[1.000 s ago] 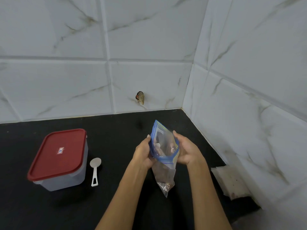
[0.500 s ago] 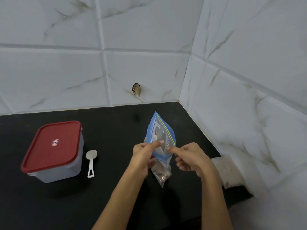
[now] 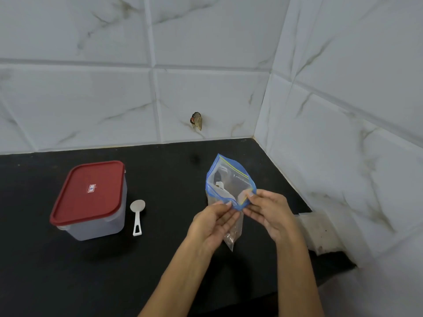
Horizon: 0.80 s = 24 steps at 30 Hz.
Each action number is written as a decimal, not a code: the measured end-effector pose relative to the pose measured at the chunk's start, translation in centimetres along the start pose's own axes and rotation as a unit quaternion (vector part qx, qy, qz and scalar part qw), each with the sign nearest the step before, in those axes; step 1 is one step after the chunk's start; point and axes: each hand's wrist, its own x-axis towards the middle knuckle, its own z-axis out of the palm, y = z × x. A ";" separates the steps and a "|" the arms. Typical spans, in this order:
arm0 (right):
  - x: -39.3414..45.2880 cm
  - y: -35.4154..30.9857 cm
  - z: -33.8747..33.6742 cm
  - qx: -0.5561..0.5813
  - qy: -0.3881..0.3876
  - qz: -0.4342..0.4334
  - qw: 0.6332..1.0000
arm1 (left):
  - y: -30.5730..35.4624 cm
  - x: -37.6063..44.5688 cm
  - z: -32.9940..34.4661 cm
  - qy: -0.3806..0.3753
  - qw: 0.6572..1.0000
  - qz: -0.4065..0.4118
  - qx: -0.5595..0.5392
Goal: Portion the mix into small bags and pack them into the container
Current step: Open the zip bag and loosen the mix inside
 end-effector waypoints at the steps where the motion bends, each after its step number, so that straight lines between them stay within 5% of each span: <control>1: 0.1 0.1 -0.1 0.034 -0.007 0.011 0.999 | 0.0 0.0 0.0 -0.004 1.000 -0.004 -0.012; 7: -0.1 1.3 0.3 0.241 -0.047 0.155 0.957 | -0.4 0.5 0.1 0.000 0.999 -0.013 -0.041; 11: -0.1 2.3 0.7 0.220 -0.026 0.153 0.963 | -1.0 0.4 0.4 0.001 0.999 -0.028 -0.017; 18: -0.2 1.3 -0.7 0.062 0.014 0.019 0.998 | -0.5 0.5 0.0 0.019 1.000 -0.016 0.013; 24: 0.2 2.7 -0.7 0.170 -0.044 0.121 0.977 | -0.7 0.6 -0.1 0.036 0.998 -0.042 0.020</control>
